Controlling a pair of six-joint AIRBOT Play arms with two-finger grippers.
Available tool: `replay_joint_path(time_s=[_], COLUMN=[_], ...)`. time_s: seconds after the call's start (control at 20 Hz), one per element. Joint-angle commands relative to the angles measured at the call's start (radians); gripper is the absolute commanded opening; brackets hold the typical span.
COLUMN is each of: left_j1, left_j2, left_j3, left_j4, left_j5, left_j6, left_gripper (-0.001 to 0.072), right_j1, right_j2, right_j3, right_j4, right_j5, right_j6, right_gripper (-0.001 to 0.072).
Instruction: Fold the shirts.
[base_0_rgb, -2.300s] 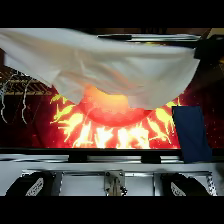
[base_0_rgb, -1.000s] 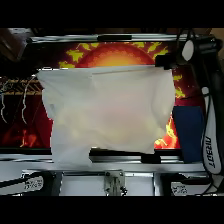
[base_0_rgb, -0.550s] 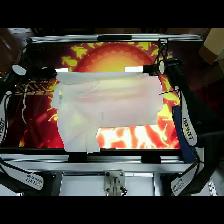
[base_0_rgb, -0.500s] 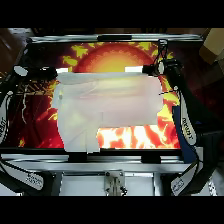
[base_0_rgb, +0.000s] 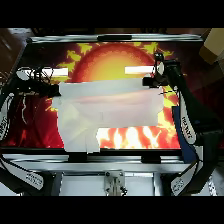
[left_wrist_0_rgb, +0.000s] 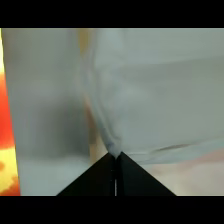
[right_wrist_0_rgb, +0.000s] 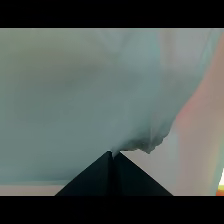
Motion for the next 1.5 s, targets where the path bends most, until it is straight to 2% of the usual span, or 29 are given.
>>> replay_joint_path(time_s=[0.0, 0.3, 0.6, 0.65, 0.7, 0.75, 0.8, 0.9, 0.95, 1.0, 1.05, 1.15, 1.2, 1.25, 1.3, 1.4, 1.45], left_j1=[-0.005, 0.019, 0.052, 0.050, 0.048, 0.050, 0.056, 0.085, 0.104, 0.129, 0.153, 0.207, 0.234, 0.254, 0.266, 0.269, 0.269], left_j2=[-0.028, -0.021, -0.020, -0.021, -0.020, -0.018, -0.018, -0.012, 0.003, 0.032, 0.071, 0.189, 0.260, 0.330, 0.392, 0.500, 0.534], left_j3=[-0.016, -0.012, -0.013, -0.013, -0.012, -0.011, 0.001, 0.043, 0.049, 0.037, 0.005, -0.149, -0.267, -0.396, -0.516, -0.741, -0.820], left_j4=[0.038, 0.038, 0.037, 0.035, 0.024, 0.016, 0.021, 0.022, 0.022, 0.022, 0.023, 0.022, 0.021, 0.013, -0.002, -0.024, -0.032], left_j5=[-0.096, -0.129, -0.129, -0.135, -0.155, -0.188, -0.243, -0.381, -0.459, -0.526, -0.556, -0.529, -0.487, -0.442, -0.400, -0.295, -0.250], left_j6=[-0.065, -0.067, -0.063, -0.063, -0.053, -0.040, -0.037, -0.041, -0.044, -0.075, -0.082, -0.071, -0.071, -0.064, -0.034, 0.027, 0.040], left_gripper=[0.0036, 0.0036, 0.0036, 0.0037, 0.0100, 0.0303, 0.0449, 0.0449, 0.0448, 0.0448, 0.0449, 0.0456, 0.0456, 0.0457, 0.0474, 0.0559, 0.0562], right_j1=[0.000, 0.000, 0.000, 0.000, 0.000, 0.000, 0.000, 0.000, -0.007, -0.025, -0.053, -0.123, -0.155, -0.179, -0.199, -0.219, -0.224], right_j2=[-0.032, -0.031, -0.031, -0.031, -0.031, -0.026, -0.013, 0.033, 0.057, 0.080, 0.097, 0.138, 0.168, 0.195, 0.223, 0.279, 0.309], right_j3=[0.000, 0.000, 0.000, 0.000, 0.000, 0.000, 0.000, 0.000, 0.000, 0.000, -0.002, -0.027, -0.058, -0.089, -0.122, -0.194, -0.231], right_j4=[0.066, 0.031, -0.007, 0.004, 0.017, 0.016, 0.005, -0.051, -0.061, -0.033, 0.019, 0.148, 0.198, 0.226, 0.233, 0.235, 0.236], right_j5=[0.086, 0.175, 0.182, 0.182, 0.183, 0.199, 0.229, 0.323, 0.389, 0.474, 0.547, 0.597, 0.581, 0.563, 0.547, 0.520, 0.506], right_j6=[-0.008, -0.010, -0.010, -0.010, -0.010, -0.011, -0.018, -0.054, -0.120, -0.195, -0.223, -0.221, -0.213, -0.208, -0.197, -0.196, -0.206], right_gripper=[0.0044, 0.0045, 0.0047, 0.0092, 0.0243, 0.0384, 0.0402, 0.0402, 0.0402, 0.0402, 0.0402, 0.0403, 0.0450, 0.0452, 0.0452, 0.0454, 0.0454])
